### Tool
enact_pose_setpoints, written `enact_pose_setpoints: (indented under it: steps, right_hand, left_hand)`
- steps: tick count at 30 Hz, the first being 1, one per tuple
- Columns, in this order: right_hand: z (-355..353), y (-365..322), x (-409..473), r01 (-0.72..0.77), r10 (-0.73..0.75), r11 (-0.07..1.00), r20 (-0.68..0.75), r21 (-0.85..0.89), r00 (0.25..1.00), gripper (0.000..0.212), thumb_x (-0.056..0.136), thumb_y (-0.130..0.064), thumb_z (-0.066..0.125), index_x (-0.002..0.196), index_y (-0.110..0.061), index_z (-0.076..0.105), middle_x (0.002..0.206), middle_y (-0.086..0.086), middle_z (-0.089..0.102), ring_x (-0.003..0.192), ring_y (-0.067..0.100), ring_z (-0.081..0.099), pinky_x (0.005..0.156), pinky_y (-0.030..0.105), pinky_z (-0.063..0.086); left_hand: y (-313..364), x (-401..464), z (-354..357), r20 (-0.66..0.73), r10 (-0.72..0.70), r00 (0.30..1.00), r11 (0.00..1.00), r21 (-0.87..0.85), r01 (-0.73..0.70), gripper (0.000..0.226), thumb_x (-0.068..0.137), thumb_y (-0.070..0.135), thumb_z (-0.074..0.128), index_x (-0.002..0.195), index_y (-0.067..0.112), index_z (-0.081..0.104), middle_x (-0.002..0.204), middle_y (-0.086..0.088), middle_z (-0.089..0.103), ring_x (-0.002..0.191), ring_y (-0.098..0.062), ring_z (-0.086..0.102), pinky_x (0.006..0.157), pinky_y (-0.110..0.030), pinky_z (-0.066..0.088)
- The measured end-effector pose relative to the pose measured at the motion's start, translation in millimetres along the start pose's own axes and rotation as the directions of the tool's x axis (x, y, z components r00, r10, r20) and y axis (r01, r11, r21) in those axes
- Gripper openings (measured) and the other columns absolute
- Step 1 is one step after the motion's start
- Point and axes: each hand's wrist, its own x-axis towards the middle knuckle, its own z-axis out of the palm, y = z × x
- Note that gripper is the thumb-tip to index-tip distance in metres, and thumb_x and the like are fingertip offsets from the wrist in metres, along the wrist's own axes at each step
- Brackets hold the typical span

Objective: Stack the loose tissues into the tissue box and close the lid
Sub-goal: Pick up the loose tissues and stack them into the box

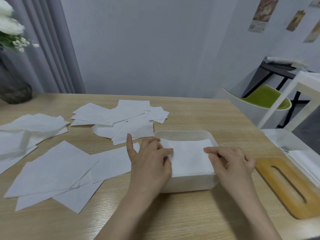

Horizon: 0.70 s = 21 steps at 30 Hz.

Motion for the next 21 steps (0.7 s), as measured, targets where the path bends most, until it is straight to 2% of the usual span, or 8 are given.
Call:
enact_pose_setpoints:
  steps: [3, 8, 10, 12, 13, 14, 18, 21]
  right_hand:
    - [-1, 2, 0, 0.016, -0.016, 1.000, 0.004, 0.022, 1.000, 0.023, 0.091, -0.017, 0.062, 0.092, -0.039, 0.068, 0.085, -0.031, 0.057, 0.098, 0.002, 0.044, 0.084, 0.023, 0.012]
    - [1, 3, 0, 0.024, -0.024, 1.000, -0.005, -0.002, 1.000, 0.019, 0.092, -0.022, 0.060, 0.092, -0.040, 0.068, 0.087, -0.022, 0.060, 0.101, 0.006, 0.045, 0.085, 0.025, 0.014]
    - [3, 4, -2, 0.053, -0.057, 0.995, -0.048, -0.080, 0.997, 0.018, 0.092, -0.029, 0.053, 0.094, -0.037, 0.069, 0.096, -0.015, 0.058, 0.106, 0.012, 0.044, 0.086, 0.027, 0.015]
    - [3, 3, -4, 0.097, -0.110, 0.986, -0.092, -0.135, 0.990, 0.024, 0.086, -0.031, 0.049, 0.098, -0.032, 0.070, 0.109, -0.007, 0.058, 0.111, 0.015, 0.043, 0.089, 0.032, 0.017]
    - [2, 0, -6, 0.127, -0.141, 0.982, -0.101, -0.137, 0.985, 0.025, 0.087, -0.033, 0.048, 0.099, -0.032, 0.071, 0.112, -0.006, 0.059, 0.113, 0.015, 0.043, 0.091, 0.033, 0.018]
    - [2, -3, -8, 0.164, -0.177, 0.978, -0.098, -0.128, 0.979, 0.026, 0.088, -0.036, 0.046, 0.097, -0.033, 0.071, 0.111, -0.009, 0.060, 0.112, 0.012, 0.044, 0.091, 0.033, 0.018]
    - [10, -11, -21, 0.259, -0.263, 0.961, -0.035, -0.091, 0.964, 0.034, 0.093, -0.049, 0.037, 0.082, -0.039, 0.067, 0.090, -0.027, 0.058, 0.095, -0.007, 0.046, 0.095, 0.033, 0.019]
    - [16, -11, -26, 0.225, -0.230, 0.967, -0.035, -0.118, 0.973, 0.049, 0.096, -0.055, 0.025, 0.076, -0.037, 0.066, 0.084, -0.027, 0.057, 0.089, -0.007, 0.049, 0.098, 0.036, 0.021]
  left_hand:
    - [-1, 0, -1, -0.006, 0.022, 1.000, 0.998, 0.066, -0.022, 0.028, 0.065, 0.017, 0.058, 0.074, 0.035, 0.077, 0.068, 0.016, 0.050, 0.097, -0.011, 0.059, 0.114, -0.045, 0.001]
    - [-1, 0, 0, -0.010, 0.036, 0.999, 0.997, 0.063, -0.035, 0.025, 0.069, 0.021, 0.055, 0.073, 0.034, 0.076, 0.073, 0.015, 0.053, 0.100, -0.011, 0.056, 0.114, -0.046, 0.000]
    - [-1, -1, -2, 0.005, 0.051, 0.999, 0.996, 0.069, -0.051, 0.026, 0.075, 0.027, 0.049, 0.072, 0.033, 0.074, 0.085, 0.011, 0.060, 0.112, -0.016, 0.056, 0.115, -0.047, 0.000]
    - [-2, -1, -6, 0.033, 0.062, 0.998, 0.995, 0.070, -0.064, 0.029, 0.079, 0.033, 0.044, 0.072, 0.033, 0.072, 0.113, 0.003, 0.065, 0.130, -0.024, 0.047, 0.115, -0.047, -0.002]
    - [-3, -1, -9, 0.047, 0.077, 0.996, 0.995, 0.066, -0.080, 0.030, 0.082, 0.035, 0.043, 0.073, 0.033, 0.071, 0.125, 0.002, 0.063, 0.135, -0.025, 0.042, 0.116, -0.047, -0.003]
    - [-5, -1, -11, 0.063, 0.105, 0.992, 0.993, 0.051, -0.109, 0.032, 0.085, 0.036, 0.042, 0.074, 0.033, 0.071, 0.128, 0.005, 0.062, 0.136, -0.024, 0.043, 0.116, -0.047, -0.005]
    - [-10, -1, -16, 0.154, 0.267, 0.951, 0.963, -0.066, -0.260, 0.041, 0.096, 0.043, 0.038, 0.080, 0.031, 0.074, 0.094, 0.019, 0.068, 0.104, -0.004, 0.062, 0.116, -0.044, -0.001]
    - [-10, -1, -17, 0.216, 0.309, 0.926, 0.951, -0.053, -0.305, 0.050, 0.099, 0.052, 0.031, 0.086, 0.033, 0.076, 0.091, 0.018, 0.069, 0.099, -0.002, 0.061, 0.116, -0.045, 0.001]
